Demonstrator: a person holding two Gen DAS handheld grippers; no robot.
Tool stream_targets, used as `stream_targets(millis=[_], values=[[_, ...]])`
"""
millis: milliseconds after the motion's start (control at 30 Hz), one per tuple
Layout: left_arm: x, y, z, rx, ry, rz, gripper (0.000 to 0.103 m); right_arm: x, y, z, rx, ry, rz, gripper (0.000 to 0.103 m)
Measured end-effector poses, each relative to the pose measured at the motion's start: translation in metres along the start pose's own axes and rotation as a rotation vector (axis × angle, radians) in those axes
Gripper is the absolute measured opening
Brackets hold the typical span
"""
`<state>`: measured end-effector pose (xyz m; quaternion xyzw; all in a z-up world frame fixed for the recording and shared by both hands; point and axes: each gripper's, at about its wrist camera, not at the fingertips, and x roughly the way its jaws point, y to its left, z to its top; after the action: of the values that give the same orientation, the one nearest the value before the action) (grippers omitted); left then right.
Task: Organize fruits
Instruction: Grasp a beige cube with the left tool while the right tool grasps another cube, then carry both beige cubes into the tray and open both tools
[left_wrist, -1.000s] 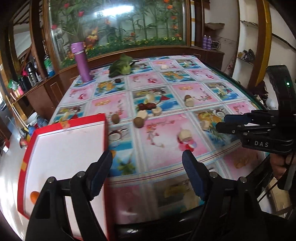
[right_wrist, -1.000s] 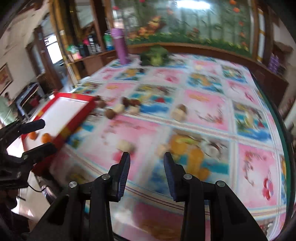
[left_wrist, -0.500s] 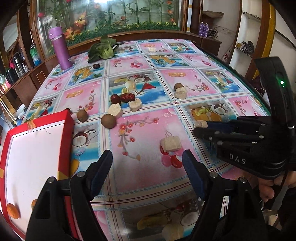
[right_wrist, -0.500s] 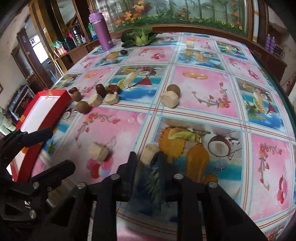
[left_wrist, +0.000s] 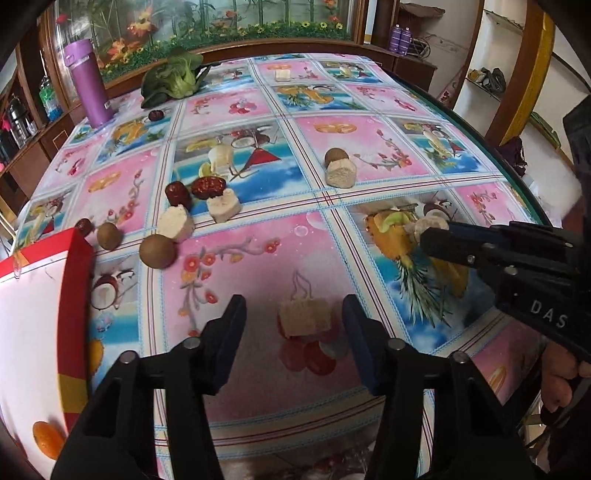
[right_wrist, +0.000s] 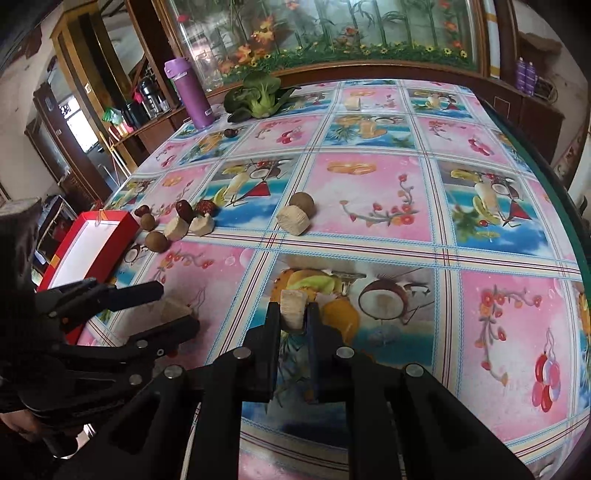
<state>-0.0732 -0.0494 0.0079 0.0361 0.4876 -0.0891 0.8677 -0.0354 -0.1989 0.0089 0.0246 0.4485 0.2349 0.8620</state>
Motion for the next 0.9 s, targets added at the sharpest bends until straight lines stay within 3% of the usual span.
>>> stream_targets(millis=[200, 467, 633, 900], values=[[0.003, 0.002, 0.0, -0.001, -0.009, -0.013, 0.029, 0.003, 0.002, 0.001, 0.011, 0.002, 0.009, 0.012], [-0.016, 0.015, -0.005, -0.037, -0.068, 0.005, 0.029, -0.006, 0.019, 0.005, -0.013, -0.018, 0.019, 0.012], [-0.058, 0.041, -0.014, -0.087, -0.163, 0.095, 0.029, -0.011, 0.049, 0.012, -0.057, -0.036, 0.047, 0.012], [-0.112, 0.11, -0.04, -0.22, -0.269, 0.288, 0.03, 0.0, 0.134, 0.029, -0.167, -0.047, 0.157, 0.012]])
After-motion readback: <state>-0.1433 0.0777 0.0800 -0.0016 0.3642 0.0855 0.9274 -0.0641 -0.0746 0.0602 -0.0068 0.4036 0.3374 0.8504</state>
